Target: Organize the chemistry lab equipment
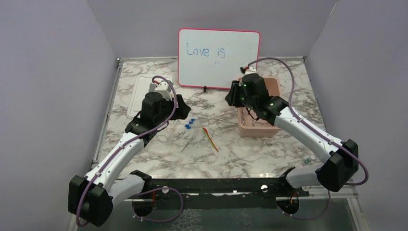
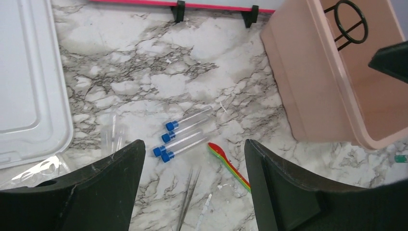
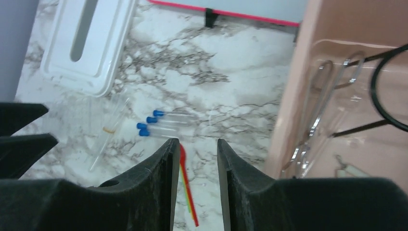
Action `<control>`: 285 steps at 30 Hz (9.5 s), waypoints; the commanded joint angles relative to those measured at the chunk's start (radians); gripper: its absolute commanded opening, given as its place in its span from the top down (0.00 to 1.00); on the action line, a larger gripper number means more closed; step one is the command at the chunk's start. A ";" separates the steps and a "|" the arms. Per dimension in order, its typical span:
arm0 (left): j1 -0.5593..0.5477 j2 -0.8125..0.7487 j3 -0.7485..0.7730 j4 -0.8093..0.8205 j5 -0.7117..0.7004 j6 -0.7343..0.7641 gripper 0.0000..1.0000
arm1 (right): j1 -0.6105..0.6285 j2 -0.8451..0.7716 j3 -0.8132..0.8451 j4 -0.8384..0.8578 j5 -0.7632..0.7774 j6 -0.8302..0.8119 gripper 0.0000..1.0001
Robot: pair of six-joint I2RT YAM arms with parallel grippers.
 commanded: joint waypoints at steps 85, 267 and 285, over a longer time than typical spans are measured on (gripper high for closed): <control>0.003 -0.050 -0.001 -0.091 -0.170 -0.021 0.23 | -0.111 0.057 -0.046 -0.039 0.134 -0.048 0.99; 0.015 0.565 0.225 -0.411 -0.245 0.074 0.43 | -0.117 -0.278 -0.221 -0.016 0.031 -0.024 0.69; 0.012 0.577 0.253 -0.410 -0.188 0.122 0.71 | -0.116 -0.330 -0.226 -0.007 -0.039 0.006 0.70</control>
